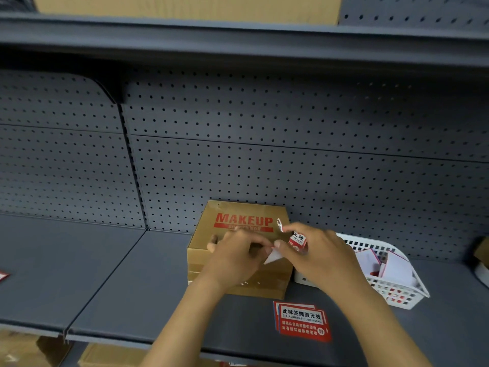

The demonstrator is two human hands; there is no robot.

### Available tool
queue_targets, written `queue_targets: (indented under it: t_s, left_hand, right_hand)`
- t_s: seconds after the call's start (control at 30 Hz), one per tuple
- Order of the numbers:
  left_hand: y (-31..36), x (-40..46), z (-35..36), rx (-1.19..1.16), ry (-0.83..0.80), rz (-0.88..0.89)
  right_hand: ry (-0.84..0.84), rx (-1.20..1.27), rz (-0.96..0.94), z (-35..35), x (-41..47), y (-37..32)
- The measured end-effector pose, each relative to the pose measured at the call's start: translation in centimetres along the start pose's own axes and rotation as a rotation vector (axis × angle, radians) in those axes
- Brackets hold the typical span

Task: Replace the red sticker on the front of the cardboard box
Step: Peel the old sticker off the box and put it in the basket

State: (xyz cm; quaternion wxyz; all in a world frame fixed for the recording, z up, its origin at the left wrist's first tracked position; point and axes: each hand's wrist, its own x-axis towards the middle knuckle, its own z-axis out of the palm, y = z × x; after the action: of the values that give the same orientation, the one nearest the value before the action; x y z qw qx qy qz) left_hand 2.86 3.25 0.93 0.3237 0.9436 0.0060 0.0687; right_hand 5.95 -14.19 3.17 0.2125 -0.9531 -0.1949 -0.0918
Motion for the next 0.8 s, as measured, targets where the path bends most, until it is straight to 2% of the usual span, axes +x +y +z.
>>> queue_targets:
  t_s: [0.17,0.23,0.33,0.53,0.6,0.67,0.73,0.8]
  left_hand:
    - [-0.2,-0.1,-0.2,0.067,0.008,0.032]
    - [-0.2,-0.1,0.0,0.075,0.019,0.022]
    - [-0.6,0.0,0.4,0.088,0.055,0.002]
    - [-0.4,-0.1,-0.2,0.153,0.015,0.016]
    - [-0.3,0.1,-0.7,0.04,0.05,0.009]
    - [0.7,0.0,-1.3,-0.272,0.111,0.056]
    - [2.4,-0.7,-1.7,-0.628,0.06,0.164]
    - [3.9,-1.1,-1.7,-0.749,-0.009,0.265]
  right_hand:
    - [-0.14,-0.117,-0.139,0.1,0.9,0.1]
    - [-0.131,-0.148,-0.176,0.2,1.1,0.1]
    - [-0.041,-0.098,-0.207,0.2,0.8,0.0]
    - [0.216,0.302,-0.179,-1.6,-0.2,0.7]
    - [0.263,0.316,-0.182,-2.3,-0.6,0.9]
    - [0.301,0.285,-0.184,-2.8,-0.9,1.2]
    - [0.317,0.263,-0.173,-3.3,-1.2,1.3]
    - [0.304,0.262,-0.168,-3.9,-1.6,1.6]
